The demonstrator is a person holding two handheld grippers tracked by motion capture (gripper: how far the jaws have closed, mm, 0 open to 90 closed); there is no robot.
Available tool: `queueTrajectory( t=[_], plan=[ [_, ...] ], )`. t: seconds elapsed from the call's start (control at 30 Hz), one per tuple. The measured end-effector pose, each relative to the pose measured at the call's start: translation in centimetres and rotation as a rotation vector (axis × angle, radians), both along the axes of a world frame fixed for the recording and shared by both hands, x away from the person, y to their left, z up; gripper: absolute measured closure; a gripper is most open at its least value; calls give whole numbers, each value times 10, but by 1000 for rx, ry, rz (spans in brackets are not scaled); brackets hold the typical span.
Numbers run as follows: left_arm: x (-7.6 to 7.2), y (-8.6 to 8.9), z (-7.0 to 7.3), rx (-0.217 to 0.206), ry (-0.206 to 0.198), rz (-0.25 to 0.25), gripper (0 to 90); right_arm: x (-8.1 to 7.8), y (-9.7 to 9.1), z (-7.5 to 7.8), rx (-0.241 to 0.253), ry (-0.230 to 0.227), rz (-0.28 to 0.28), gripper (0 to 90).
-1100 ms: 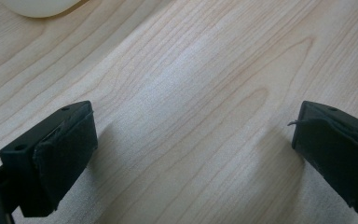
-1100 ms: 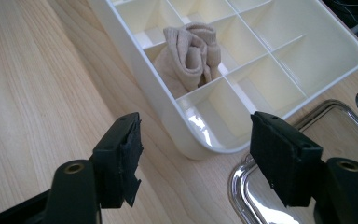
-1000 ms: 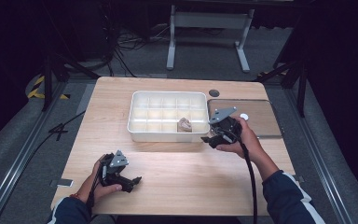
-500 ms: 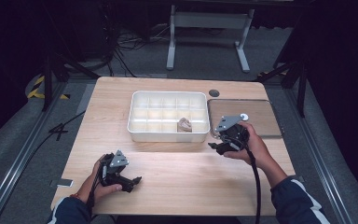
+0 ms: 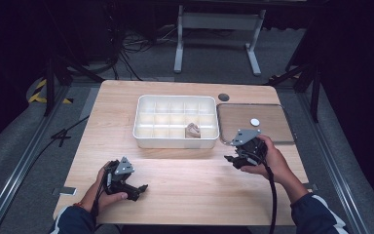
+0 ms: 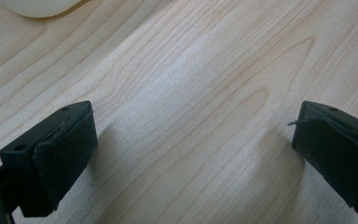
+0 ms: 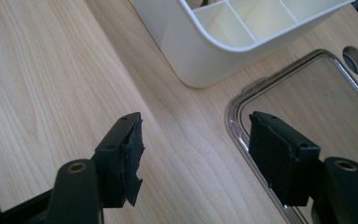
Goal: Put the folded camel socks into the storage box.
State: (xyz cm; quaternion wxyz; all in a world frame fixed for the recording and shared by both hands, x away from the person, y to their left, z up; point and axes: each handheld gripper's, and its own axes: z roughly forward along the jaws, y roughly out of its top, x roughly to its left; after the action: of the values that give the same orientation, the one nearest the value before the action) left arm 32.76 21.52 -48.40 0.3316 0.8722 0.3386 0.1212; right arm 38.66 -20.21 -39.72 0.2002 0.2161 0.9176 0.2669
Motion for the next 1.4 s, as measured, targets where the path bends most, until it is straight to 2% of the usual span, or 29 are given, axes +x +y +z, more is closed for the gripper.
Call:
queueTrajectory(
  t=[0.27,0.7,1.2,1.33,1.4],
  plan=[
    [0,0,0,0,-1,0,2,-7,-11,-12,-23,7,-6,353],
    [1,-1,0,0,-2,3,2,-21,-36,-33,-7,14,-20,362],
    [1,-1,0,0,-3,4,2,-42,-73,-55,89,10,-40,350],
    [1,-1,0,0,-3,4,2,-47,-85,-61,126,42,-65,356],
    [1,-1,0,0,-3,4,2,-48,-90,-63,134,36,-92,351]
  ],
)
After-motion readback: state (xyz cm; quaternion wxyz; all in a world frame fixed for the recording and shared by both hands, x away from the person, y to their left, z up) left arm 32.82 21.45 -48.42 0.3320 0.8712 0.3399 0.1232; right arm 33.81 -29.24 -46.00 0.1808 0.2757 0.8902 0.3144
